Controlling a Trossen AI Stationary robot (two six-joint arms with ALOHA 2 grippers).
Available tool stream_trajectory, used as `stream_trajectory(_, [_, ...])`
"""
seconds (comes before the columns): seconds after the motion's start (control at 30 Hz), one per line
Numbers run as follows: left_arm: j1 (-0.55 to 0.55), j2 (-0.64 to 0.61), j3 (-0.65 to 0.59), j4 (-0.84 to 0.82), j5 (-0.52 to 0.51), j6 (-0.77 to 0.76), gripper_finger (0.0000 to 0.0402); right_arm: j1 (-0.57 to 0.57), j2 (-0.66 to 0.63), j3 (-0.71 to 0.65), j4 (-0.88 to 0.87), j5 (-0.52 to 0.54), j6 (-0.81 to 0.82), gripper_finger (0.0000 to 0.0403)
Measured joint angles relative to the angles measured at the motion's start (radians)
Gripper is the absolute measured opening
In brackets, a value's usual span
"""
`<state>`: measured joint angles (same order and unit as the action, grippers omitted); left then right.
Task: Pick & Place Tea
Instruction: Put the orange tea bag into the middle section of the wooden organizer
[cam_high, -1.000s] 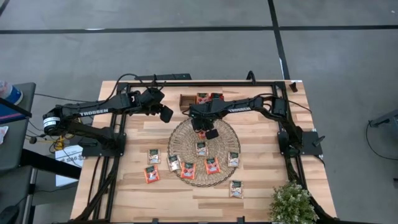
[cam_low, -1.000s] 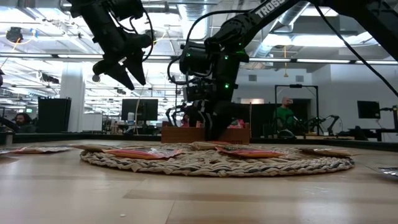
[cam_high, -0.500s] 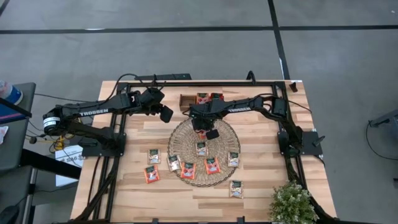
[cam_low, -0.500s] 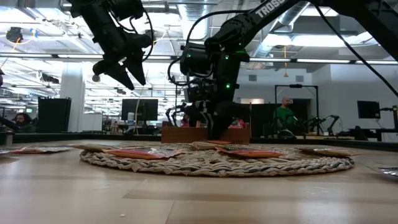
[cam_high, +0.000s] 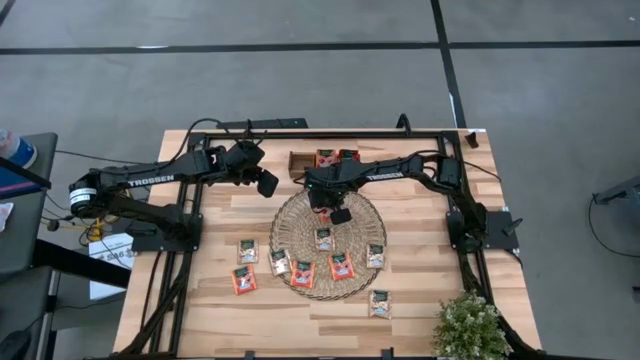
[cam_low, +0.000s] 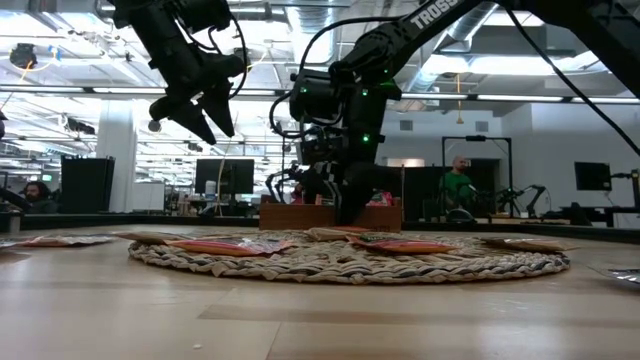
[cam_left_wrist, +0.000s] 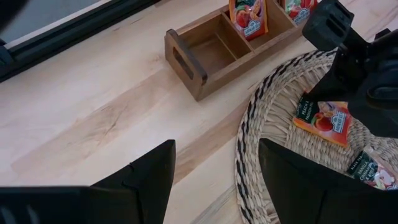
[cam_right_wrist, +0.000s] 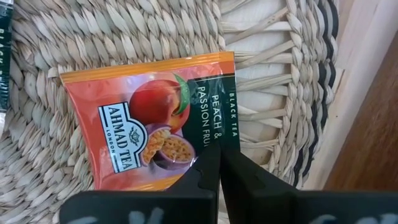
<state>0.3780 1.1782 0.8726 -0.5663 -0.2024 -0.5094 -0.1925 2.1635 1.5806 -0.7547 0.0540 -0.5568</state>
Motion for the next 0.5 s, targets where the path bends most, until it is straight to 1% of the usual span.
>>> stream_trajectory(0.3, [0.000,0.000,0.000,0.000,0.000,0.001,0.0223,0.000,0.000,0.000,0.000,0.004,0.036,0.0007])
stream_trajectory(0.5, [0.000,0.000,0.000,0.000,0.000,0.003,0.0223,-0.001,0.000,0.000,-0.002,0.082,0.055,0.0001])
